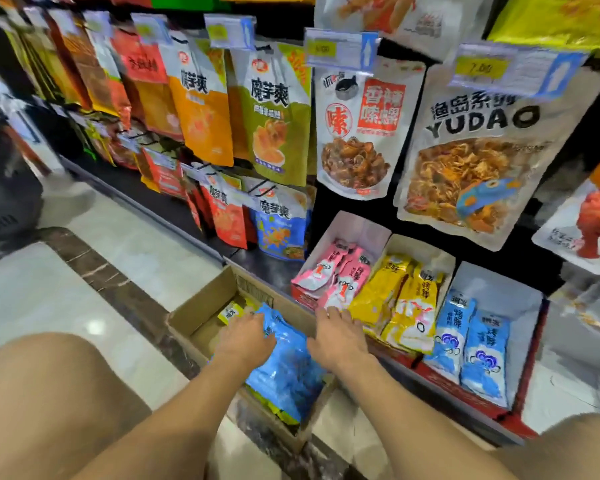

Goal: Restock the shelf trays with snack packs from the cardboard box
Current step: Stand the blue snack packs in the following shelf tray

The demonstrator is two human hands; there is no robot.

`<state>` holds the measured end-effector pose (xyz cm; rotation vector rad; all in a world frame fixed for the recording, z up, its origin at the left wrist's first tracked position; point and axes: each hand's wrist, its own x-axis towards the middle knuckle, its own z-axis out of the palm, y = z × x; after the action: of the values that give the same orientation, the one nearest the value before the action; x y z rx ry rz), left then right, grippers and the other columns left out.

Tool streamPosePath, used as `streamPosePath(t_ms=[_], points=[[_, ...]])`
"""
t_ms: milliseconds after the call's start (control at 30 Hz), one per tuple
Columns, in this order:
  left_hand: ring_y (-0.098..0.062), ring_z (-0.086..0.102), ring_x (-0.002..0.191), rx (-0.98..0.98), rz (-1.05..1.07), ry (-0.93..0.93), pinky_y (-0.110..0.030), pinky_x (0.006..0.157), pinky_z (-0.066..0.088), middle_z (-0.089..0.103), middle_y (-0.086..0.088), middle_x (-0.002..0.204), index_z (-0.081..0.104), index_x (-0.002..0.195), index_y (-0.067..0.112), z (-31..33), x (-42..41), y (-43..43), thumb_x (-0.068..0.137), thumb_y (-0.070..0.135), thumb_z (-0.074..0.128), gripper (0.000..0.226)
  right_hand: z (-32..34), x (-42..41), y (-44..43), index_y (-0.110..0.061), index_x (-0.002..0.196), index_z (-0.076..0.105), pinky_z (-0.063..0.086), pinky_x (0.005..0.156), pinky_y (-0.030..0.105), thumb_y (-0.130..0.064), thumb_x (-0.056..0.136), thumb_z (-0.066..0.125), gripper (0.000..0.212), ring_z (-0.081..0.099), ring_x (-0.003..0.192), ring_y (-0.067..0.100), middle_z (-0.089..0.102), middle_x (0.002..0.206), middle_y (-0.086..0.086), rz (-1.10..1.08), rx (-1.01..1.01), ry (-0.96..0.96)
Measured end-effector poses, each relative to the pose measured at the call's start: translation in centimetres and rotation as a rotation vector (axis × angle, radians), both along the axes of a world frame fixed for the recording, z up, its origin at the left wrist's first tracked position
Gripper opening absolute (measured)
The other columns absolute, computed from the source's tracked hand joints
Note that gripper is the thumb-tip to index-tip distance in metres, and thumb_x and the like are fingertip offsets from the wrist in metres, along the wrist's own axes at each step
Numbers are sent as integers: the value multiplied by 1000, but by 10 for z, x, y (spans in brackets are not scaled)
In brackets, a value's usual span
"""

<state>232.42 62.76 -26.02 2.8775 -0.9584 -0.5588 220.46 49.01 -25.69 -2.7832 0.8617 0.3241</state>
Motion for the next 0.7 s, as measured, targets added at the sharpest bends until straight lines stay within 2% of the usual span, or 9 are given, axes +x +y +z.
streamPosePath(t_ms=[100,300,467,567,700], points=[[-31,45,130,15,54,45,-38,104,38,52,-8,140,46,139,17,-13,15,11,95,45,48,52,-22,23,15,-13,144,38,39,105,47,-43,92,54,62,43,132,34,46,144,11,67,21,47],[-31,41,133,19,151,96,-43,106,40,46,-6,144,39,146,19,-41,45,34,96,48,45,58,-67,57,31,-13,146,33,34,109,48,-43,98,47,59,37,137,35,40,148,13,167,106,168],[-29,31,139,30,170,136,-42,108,38,37,-3,153,31,152,22,-70,62,36,97,49,42,62,-111,77,36,-13,156,21,31,113,49,-43,99,47,69,30,142,36,32,156,11,216,148,239],[-29,30,140,28,156,139,-42,108,38,36,-4,153,34,150,20,-85,63,33,99,46,42,59,-136,81,46,-12,157,17,32,112,48,-45,98,51,76,30,142,36,30,156,13,241,144,277],[-30,37,137,2,183,182,-40,107,38,43,-9,149,37,148,18,-101,66,33,99,43,43,56,-164,83,59,-14,155,17,31,111,49,-45,95,54,77,28,140,37,30,152,13,277,122,282]])
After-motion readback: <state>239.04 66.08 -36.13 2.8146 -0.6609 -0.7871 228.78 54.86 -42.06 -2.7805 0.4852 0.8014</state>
